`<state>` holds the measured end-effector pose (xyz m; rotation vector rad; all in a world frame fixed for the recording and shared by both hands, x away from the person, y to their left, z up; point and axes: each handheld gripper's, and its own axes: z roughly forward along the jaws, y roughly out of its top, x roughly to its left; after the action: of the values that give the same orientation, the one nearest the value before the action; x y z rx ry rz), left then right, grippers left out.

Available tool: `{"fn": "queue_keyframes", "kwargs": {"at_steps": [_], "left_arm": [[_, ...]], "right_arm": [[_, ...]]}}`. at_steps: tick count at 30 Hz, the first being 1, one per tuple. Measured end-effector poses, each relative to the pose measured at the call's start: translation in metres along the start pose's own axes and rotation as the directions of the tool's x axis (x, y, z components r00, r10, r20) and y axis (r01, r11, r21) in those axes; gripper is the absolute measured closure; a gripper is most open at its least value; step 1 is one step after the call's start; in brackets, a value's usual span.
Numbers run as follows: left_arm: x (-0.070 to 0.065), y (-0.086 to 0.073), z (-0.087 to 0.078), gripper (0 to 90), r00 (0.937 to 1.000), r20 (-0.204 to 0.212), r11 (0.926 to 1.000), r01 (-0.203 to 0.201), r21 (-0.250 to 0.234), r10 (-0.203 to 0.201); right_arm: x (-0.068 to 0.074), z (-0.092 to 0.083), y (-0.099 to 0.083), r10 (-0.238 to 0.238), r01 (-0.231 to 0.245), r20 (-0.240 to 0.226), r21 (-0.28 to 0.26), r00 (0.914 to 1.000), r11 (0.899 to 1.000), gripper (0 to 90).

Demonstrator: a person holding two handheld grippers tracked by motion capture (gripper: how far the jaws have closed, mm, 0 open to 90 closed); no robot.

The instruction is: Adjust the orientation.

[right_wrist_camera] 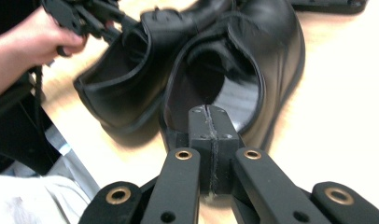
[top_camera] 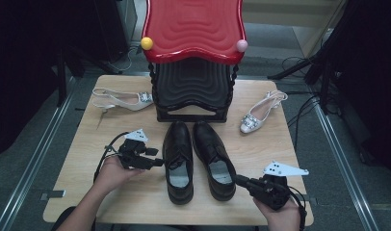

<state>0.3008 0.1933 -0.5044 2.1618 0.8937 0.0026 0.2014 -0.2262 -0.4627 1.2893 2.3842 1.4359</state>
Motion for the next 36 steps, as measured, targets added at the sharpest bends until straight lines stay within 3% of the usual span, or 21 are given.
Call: {"fn": "queue_keyframes", "kwargs": {"at_steps": [4,5,9,15,18,26,36], "left_arm": [[0.001,0.0,-0.001,43.5,1.0,0.002,1.0,0.001,-0.007,-0.001],[0.001,0.0,-0.002,43.5,1.0,-0.001,1.0,0.001,-0.008,-0.001],[0.001,0.0,-0.002,42.8,1.0,0.0,0.9999,-0.002,-0.012,0.002],[-0.001,0.0,0.001,42.4,0.9999,0.001,0.9999,-0.013,-0.001,0.013],[0.0,0.0,0.001,42.2,0.9999,0.002,0.9999,-0.012,-0.002,0.012],[0.0,0.0,0.001,41.1,0.9999,0.001,0.9999,-0.014,-0.004,0.014],[0.0,0.0,0.001,41.0,0.9999,0.001,0.9999,-0.015,-0.009,0.015]], "right_arm": [[-0.002,0.002,-0.008,-0.042,0.04,0.036,0.068,0.9985,0.997,90.0],[-0.005,0.005,-0.011,-0.042,0.037,0.055,0.1,0.9976,0.994,90.0],[-0.009,0.017,-0.014,-0.035,0.026,0.053,0.159,0.998,0.987,90.0],[-0.01,0.022,-0.016,0.002,-0.005,0.021,0.143,0.9998,0.99,90.0],[-0.008,0.025,-0.016,-0.008,0.004,0.025,0.146,0.9996,0.989,90.0],[0.007,0.041,-0.013,-0.026,0.03,-0.029,0.156,0.9992,0.987,90.0],[0.012,0.049,-0.012,-0.014,0.022,-0.057,0.156,0.9983,0.988,90.0]]}}
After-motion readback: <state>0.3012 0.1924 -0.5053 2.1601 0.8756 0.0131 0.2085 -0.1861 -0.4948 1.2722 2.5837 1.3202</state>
